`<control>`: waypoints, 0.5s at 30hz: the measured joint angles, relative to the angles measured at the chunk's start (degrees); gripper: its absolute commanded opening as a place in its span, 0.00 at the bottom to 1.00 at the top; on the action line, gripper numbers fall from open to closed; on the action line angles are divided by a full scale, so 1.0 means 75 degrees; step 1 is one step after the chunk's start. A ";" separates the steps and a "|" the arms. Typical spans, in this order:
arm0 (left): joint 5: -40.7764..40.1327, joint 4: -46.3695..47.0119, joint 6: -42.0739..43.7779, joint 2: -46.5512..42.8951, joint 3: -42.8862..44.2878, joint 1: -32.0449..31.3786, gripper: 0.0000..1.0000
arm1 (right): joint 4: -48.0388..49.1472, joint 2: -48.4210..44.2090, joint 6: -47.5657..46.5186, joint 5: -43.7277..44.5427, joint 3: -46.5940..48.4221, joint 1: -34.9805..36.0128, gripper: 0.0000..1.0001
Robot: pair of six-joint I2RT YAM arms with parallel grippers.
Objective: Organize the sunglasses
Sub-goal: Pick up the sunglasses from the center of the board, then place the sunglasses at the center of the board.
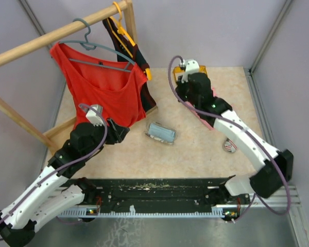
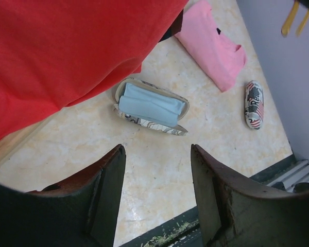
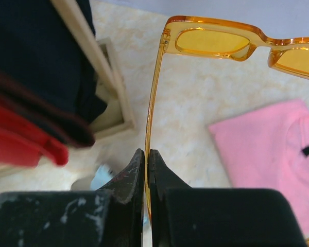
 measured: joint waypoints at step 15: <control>0.0956 0.0595 -0.0772 0.0460 -0.0064 0.0000 0.67 | -0.2605 -0.2600 0.3905 0.2897 -0.2897 0.4494 0.00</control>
